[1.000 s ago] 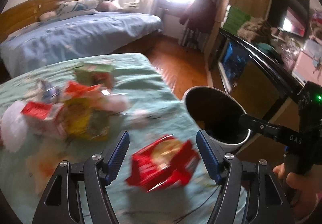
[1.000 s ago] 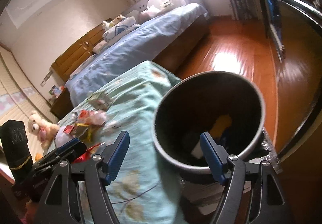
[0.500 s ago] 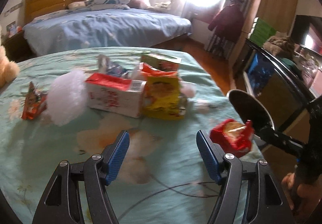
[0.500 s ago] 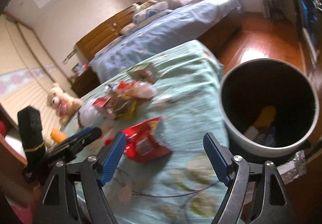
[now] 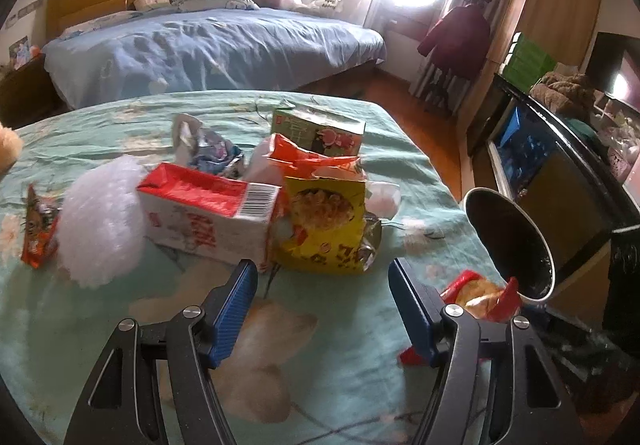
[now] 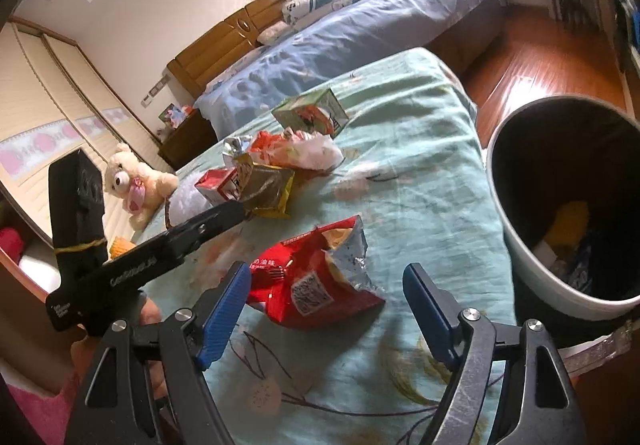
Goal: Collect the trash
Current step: 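Grasp the yellow snack wrapper with left tool while right tool grasps red wrapper, then carry both wrappers over the bin and open both tools to drop them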
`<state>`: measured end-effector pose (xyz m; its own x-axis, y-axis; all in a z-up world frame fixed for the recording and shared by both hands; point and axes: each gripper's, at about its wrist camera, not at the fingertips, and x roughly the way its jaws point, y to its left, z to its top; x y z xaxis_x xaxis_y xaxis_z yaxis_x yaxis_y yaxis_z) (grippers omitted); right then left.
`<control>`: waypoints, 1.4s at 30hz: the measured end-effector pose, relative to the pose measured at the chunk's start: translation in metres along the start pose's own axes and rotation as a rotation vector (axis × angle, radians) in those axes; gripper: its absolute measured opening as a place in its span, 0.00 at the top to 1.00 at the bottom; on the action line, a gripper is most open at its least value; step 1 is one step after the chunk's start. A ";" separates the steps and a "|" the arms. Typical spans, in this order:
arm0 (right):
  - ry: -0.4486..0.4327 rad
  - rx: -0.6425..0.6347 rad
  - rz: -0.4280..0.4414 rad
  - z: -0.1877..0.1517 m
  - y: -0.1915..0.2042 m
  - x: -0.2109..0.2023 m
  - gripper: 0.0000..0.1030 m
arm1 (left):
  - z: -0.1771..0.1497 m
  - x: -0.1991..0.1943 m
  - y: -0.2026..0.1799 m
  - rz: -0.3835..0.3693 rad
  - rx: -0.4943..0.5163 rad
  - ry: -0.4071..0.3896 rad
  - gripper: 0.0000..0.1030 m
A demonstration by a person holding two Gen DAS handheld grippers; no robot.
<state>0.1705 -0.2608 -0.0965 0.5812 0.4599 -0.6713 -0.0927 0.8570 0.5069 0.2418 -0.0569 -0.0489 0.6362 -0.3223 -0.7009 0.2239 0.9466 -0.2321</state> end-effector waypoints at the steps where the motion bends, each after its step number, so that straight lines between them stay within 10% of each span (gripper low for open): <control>1: 0.009 0.007 0.010 -0.001 -0.001 0.003 0.27 | 0.002 0.004 -0.001 0.003 -0.001 0.003 0.41; 8: 0.014 0.018 0.066 -0.005 0.001 0.006 0.70 | 0.012 0.021 0.001 0.011 -0.019 0.031 0.75; 42: -0.219 0.141 -0.106 0.013 -0.079 -0.094 0.76 | 0.007 0.014 -0.087 -0.127 0.161 0.042 0.87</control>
<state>0.1338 -0.3750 -0.0667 0.7443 0.2952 -0.5991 0.0821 0.8498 0.5207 0.2369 -0.1443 -0.0339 0.5644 -0.4354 -0.7013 0.4175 0.8835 -0.2125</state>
